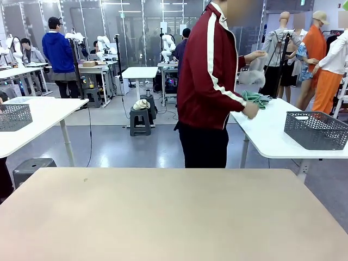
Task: Fold the towels and place them in the basket.
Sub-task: When a person lays out a Towel with hook on the table, fold it in half twice.
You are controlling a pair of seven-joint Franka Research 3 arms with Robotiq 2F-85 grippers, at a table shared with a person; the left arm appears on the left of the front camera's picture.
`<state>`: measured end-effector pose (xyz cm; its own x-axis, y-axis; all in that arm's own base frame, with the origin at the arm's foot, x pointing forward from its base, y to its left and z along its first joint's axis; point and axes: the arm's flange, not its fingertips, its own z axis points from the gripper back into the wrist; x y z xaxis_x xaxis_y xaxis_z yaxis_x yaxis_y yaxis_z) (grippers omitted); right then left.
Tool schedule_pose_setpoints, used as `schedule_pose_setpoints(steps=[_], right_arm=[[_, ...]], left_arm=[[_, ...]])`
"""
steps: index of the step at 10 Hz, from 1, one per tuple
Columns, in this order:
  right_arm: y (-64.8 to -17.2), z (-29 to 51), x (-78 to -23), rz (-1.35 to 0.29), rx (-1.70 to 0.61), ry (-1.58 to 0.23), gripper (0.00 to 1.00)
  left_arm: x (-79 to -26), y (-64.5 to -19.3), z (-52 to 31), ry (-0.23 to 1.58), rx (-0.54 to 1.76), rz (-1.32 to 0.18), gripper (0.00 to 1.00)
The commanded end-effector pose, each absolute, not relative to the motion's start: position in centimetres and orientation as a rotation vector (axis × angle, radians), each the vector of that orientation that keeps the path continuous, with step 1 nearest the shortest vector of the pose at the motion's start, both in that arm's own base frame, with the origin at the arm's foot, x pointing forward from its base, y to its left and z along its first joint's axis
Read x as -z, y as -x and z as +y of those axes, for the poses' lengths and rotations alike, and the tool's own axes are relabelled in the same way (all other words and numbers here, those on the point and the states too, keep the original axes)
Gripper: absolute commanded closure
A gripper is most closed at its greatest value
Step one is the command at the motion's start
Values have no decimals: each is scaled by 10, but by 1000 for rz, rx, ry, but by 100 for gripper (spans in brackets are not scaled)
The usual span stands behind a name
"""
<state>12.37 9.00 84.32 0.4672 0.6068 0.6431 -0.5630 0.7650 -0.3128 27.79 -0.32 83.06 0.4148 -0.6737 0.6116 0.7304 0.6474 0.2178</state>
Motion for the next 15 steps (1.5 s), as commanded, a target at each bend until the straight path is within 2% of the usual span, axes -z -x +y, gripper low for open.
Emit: schedule_pose_setpoints(steps=[1, 15], right_arm=[[-118, 89, -844, -823, -721, 59, 0], [-118, 89, -844, -823, -721, 59, 0]], left_arm=[[-831, -278, -3, 93, 888, -730, 0], [-831, -278, -3, 93, 888, -730, 0]])
